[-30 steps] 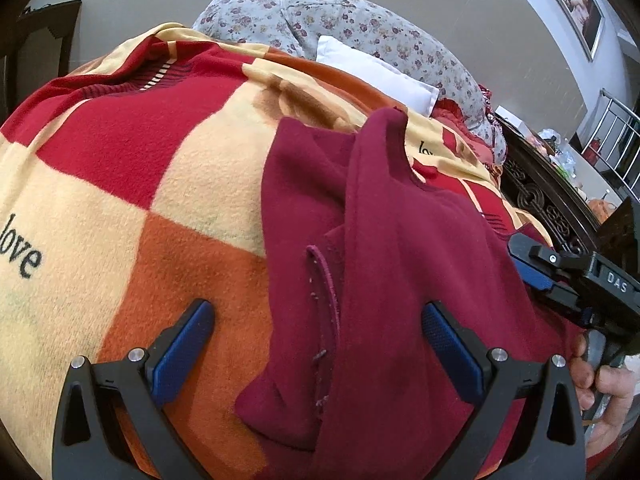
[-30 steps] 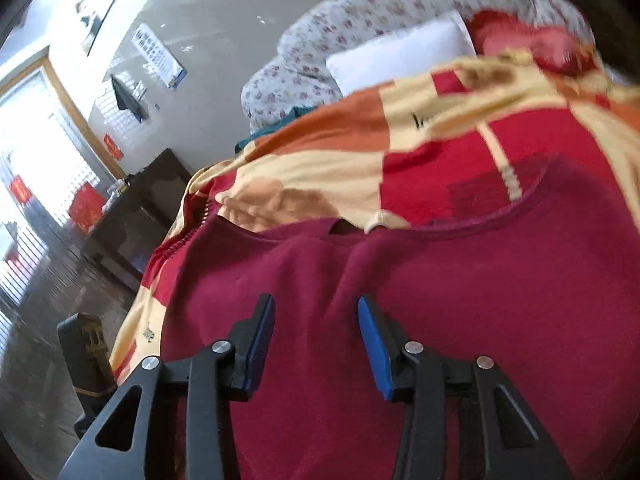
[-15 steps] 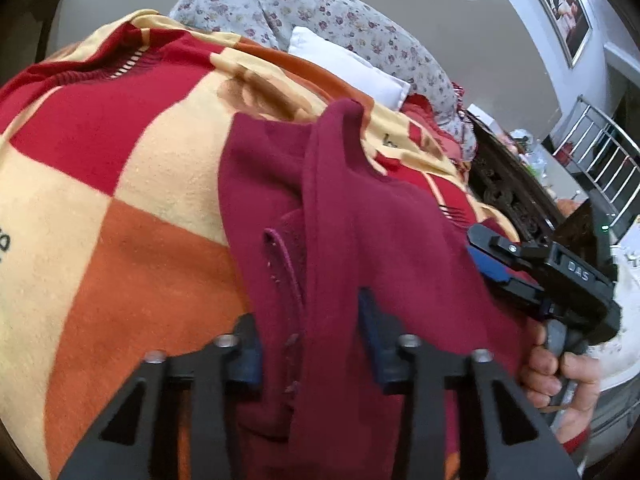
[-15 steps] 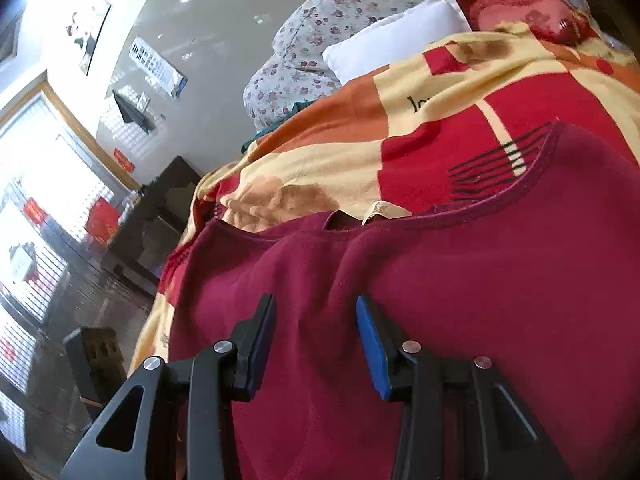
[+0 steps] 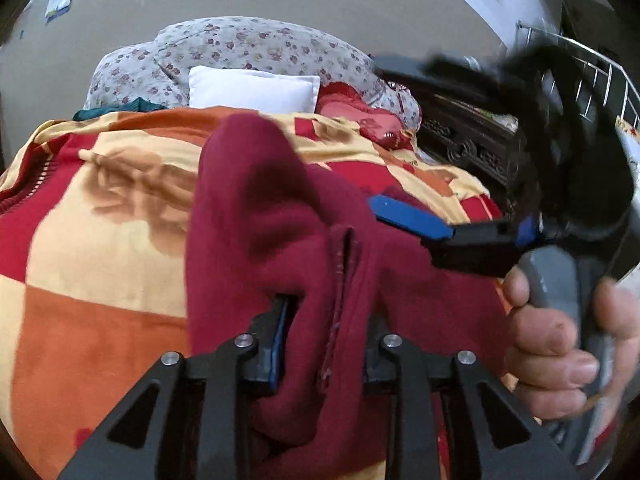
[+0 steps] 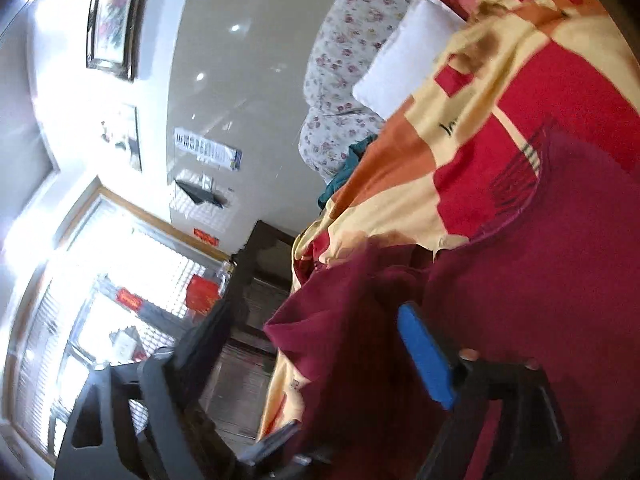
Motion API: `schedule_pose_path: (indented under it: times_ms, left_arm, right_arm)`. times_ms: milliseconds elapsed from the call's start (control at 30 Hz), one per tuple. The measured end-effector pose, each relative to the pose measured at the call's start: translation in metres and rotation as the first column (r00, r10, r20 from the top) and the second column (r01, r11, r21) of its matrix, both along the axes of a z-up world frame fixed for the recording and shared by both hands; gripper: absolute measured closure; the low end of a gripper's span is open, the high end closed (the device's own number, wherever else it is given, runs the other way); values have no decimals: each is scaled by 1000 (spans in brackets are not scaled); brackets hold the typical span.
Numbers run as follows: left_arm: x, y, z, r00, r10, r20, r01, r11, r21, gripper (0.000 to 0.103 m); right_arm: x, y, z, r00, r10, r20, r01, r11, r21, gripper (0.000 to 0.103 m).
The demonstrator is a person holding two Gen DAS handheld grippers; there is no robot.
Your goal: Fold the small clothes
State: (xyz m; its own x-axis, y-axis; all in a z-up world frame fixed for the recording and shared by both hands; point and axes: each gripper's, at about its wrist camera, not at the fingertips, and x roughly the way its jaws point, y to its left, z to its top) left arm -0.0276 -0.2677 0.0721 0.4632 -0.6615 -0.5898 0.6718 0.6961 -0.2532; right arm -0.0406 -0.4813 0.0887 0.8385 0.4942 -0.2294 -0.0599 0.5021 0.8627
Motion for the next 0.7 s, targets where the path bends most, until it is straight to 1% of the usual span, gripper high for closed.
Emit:
schedule_pose_path:
  times_ms: [67,100,133,167,200,267,367,400,467,533,600,667,700]
  left_arm:
    - [-2,2,-4,1000,-6,17,6,1000,-10,74]
    - [-3,5,-3,1000,-17,11,17,999,-30,67]
    - [-4,7,-2,999,-37,-4,37,998,-54,53]
    - [-5,6,-2,998,-63,-18,61,995,-80,47]
    - [-7,10,-2,997,-70,-22,68,993,-93,48]
    - [-8,12,-2,996,-92,-19,90,992,-87,46]
    - [-10,12,-6,989,-145,-23,144,988,-64,38]
    - [-13,13,-6,983,-183,-26,182,981,-62,34]
    - [-14,15,-6,979,-202,-25,200,978,-59,33]
    - [-9,17,-8,976,-211,-49,205,974,-92,30]
    - [-6,20,-9,973,-223,-66,215,970,-112,30]
    - [-8,20,-9,968,-242,-61,234,966,-114,26]
    - [-7,20,-9,965,-255,-56,247,962,-114,23]
  right_arm:
    - [4,6,3,999,25,-43,-29,996,-89,6]
    - [7,9,1,997,43,-59,-50,992,-112,6]
    - [9,11,-2,996,61,-63,-68,991,-115,6]
    - [12,13,-5,995,71,-65,-78,991,-104,6]
    - [15,15,-9,994,80,-72,-87,992,-92,6]
    - [21,21,-16,988,120,-100,-129,988,-86,6]
    - [25,31,-16,983,144,-116,-161,975,-156,6]
    - [26,35,-15,980,162,-118,-182,966,-183,6]
    - [25,42,-15,974,197,-115,-218,952,-216,6]
    - [24,46,-12,971,209,-114,-232,942,-242,6]
    - [22,49,-7,970,222,-100,-241,933,-268,3]
    - [19,51,-2,968,240,-77,-252,923,-291,0]
    - [16,52,1,968,243,-66,-251,917,-309,0]
